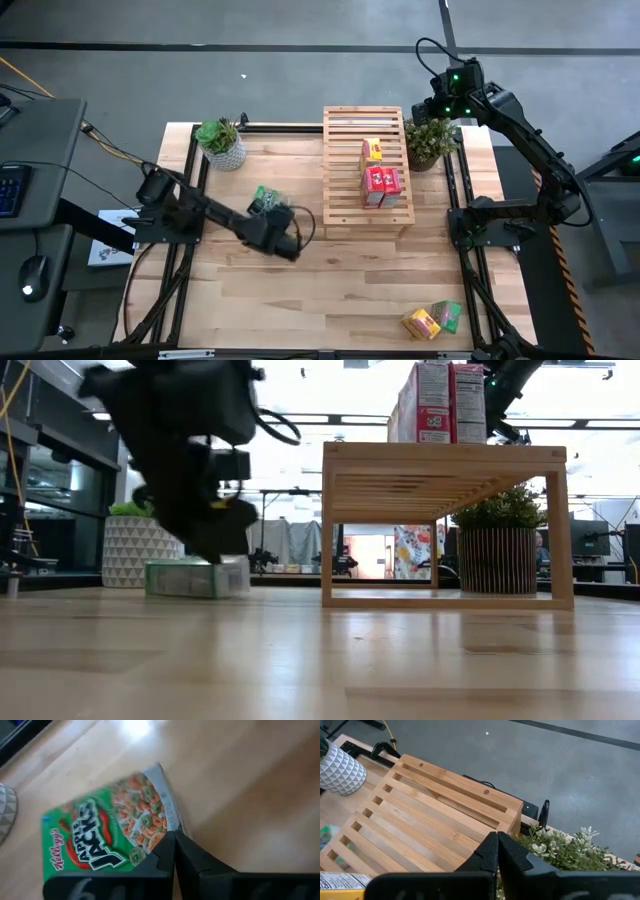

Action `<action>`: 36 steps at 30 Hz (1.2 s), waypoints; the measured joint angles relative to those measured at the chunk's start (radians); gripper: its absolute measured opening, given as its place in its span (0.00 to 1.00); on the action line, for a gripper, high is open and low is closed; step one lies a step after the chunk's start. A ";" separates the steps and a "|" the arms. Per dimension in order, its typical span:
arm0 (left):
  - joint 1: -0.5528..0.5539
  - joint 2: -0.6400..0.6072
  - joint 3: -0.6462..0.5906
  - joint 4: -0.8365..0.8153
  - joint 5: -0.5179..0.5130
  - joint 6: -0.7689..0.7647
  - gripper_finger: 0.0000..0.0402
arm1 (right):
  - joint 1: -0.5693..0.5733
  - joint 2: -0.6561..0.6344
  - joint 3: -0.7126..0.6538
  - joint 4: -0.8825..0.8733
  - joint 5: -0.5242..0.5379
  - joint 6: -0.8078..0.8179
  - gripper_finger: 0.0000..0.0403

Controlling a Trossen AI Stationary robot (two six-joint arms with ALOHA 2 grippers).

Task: Stack cereal on shelf
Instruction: Put the top green cereal box on the shelf

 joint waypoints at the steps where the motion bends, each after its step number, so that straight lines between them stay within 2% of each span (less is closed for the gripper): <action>1: -0.015 -0.013 0.000 -0.014 0.015 0.011 0.00 | 0.000 0.000 0.000 0.000 0.000 0.000 0.00; 3: -0.034 -0.031 -0.006 -0.033 0.133 0.052 0.00 | 0.000 0.000 0.000 0.000 0.000 0.000 0.00; 6: -0.054 -0.079 -0.073 -0.050 0.189 0.125 0.00 | 0.000 0.000 0.000 0.000 0.000 0.000 0.00; 8: -0.073 -0.142 -0.147 0.008 0.235 0.110 0.00 | 0.000 0.000 0.000 0.000 0.000 0.000 0.00; 10: -0.100 -0.216 -0.228 -0.021 0.281 0.051 0.00 | 0.000 0.000 0.000 0.000 0.000 0.000 0.00; 13: -0.121 -0.383 -0.285 0.024 0.255 -0.084 0.00 | 0.000 0.000 0.000 0.001 0.000 0.000 0.00; 17: -0.149 -0.568 -0.316 0.003 0.234 -0.117 0.00 | 0.000 0.000 0.000 0.006 0.006 0.000 0.00; 20: -0.140 -0.655 -0.310 -0.051 0.215 -0.212 0.00 | 0.000 0.000 0.000 0.015 0.006 0.000 0.00; 23: -0.102 -0.680 -0.316 -0.119 0.246 -0.290 0.00 | 0.000 0.000 0.000 0.016 0.006 0.000 0.00; 26: -0.031 -0.685 -0.368 -0.085 0.382 -0.313 0.00 | 0.000 0.000 0.000 0.017 0.006 0.000 0.00; 30: 0.044 -0.684 -0.490 0.174 0.609 -0.289 0.00 | 0.000 0.000 0.000 0.016 0.006 0.001 0.00; 32: 0.064 -0.683 -0.536 0.240 0.632 -0.322 0.00 | 0.000 0.000 0.000 0.016 0.005 0.007 0.00; 36: 0.100 -0.685 -0.557 0.262 0.590 -0.358 0.00 | 0.000 0.000 0.000 0.016 0.004 0.009 0.00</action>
